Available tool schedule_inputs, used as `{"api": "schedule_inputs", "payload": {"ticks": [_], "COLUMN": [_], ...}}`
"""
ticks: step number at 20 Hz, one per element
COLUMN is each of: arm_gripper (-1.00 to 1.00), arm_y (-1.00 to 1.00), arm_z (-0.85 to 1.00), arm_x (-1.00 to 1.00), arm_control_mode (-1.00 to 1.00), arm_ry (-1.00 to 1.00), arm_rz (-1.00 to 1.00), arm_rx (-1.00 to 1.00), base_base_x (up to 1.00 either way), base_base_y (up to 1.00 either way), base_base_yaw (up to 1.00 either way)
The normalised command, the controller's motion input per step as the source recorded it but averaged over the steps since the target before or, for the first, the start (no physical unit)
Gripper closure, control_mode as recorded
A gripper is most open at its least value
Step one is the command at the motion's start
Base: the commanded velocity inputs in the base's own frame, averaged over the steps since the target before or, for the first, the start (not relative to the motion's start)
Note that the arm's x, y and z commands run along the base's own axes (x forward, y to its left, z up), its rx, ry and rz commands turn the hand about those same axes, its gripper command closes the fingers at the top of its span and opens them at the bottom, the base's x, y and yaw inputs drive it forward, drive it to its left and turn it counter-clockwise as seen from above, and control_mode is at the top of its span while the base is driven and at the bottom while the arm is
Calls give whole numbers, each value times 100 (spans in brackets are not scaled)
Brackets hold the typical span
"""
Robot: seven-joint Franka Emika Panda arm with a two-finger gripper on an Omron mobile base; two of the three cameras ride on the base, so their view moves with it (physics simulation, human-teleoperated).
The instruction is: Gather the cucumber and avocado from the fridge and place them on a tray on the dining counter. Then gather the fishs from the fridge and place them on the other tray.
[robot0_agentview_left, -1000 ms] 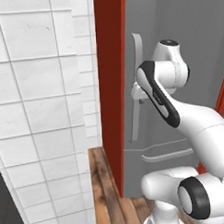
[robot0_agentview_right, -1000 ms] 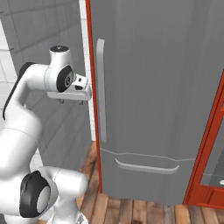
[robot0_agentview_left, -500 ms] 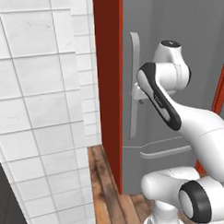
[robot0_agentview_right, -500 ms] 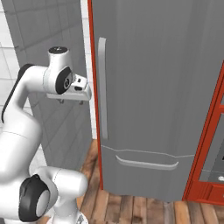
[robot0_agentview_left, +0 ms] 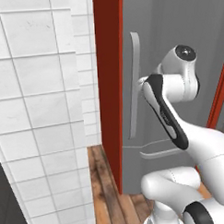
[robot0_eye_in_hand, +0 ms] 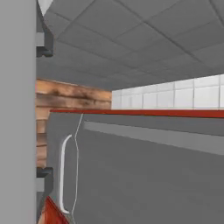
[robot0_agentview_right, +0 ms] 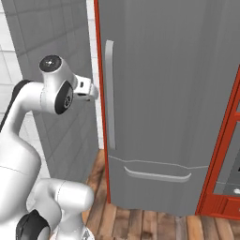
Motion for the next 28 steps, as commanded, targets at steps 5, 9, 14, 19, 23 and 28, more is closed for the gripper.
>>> {"api": "schedule_inputs", "payload": {"ticks": [5,9,14,19,23,28], "arm_gripper": [-100,-100,-100,-100,-100,-100], "arm_y": [-26,-25,-4,0,-6,-4], "arm_z": [23,14,15,1,0,0], "arm_x": [20,20,23,18,2,8], "arm_control_mode": [-100,-100,-100,-100,-100,-100], "arm_ry": [-33,-24,-23,-26,-28,-19], "arm_rz": [-1,-3,0,-3,-8,-3], "arm_rx": [0,0,0,0,0,2], "base_base_x": [0,0,0,0,0,0], "base_base_y": [0,0,0,0,0,0], "base_base_yaw": [0,0,0,0,0,0]}}
